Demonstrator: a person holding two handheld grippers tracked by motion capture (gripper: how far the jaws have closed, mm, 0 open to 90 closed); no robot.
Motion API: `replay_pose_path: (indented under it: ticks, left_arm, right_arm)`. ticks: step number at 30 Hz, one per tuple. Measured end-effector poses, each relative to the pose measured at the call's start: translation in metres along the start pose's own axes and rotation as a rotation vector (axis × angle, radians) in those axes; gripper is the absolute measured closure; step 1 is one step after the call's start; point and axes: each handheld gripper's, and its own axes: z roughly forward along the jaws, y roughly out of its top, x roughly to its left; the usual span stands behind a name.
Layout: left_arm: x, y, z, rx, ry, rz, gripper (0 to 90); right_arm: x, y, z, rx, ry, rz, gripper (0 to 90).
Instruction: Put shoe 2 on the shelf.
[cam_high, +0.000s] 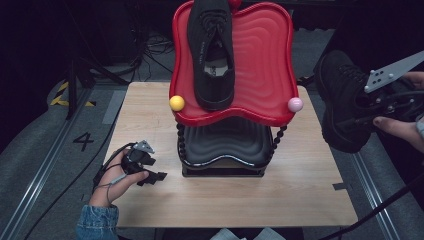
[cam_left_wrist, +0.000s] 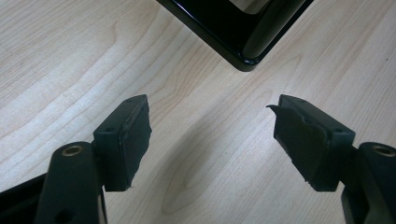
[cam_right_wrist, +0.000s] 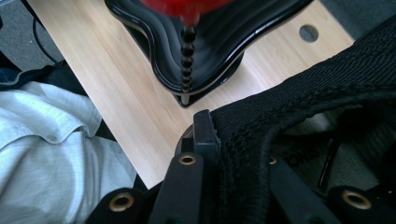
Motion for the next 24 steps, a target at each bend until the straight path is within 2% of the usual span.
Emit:
replay_pose_path:
  ticks: [10,12,14,24]
  left_arm:
    - [-0.001,-0.001,-0.002,-0.011,0.019,0.003,27.9]
    - [-0.001,-0.001,-0.002,-0.011,0.027,-0.001,27.9]
    - [-0.002,-0.002,-0.003,-0.009,0.025,-0.023,27.9]
    - [-0.004,-0.009,-0.006,-0.003,0.032,-0.027,27.7]
  right_arm:
    - [0.008,0.021,-0.022,-0.005,-0.039,-0.037,86.6]
    - [0.009,0.026,-0.026,-0.006,-0.044,-0.043,86.6]
    - [0.01,0.031,-0.029,-0.005,-0.051,-0.05,86.6]
    - [0.018,0.061,-0.043,-0.022,-0.083,-0.097,86.7]
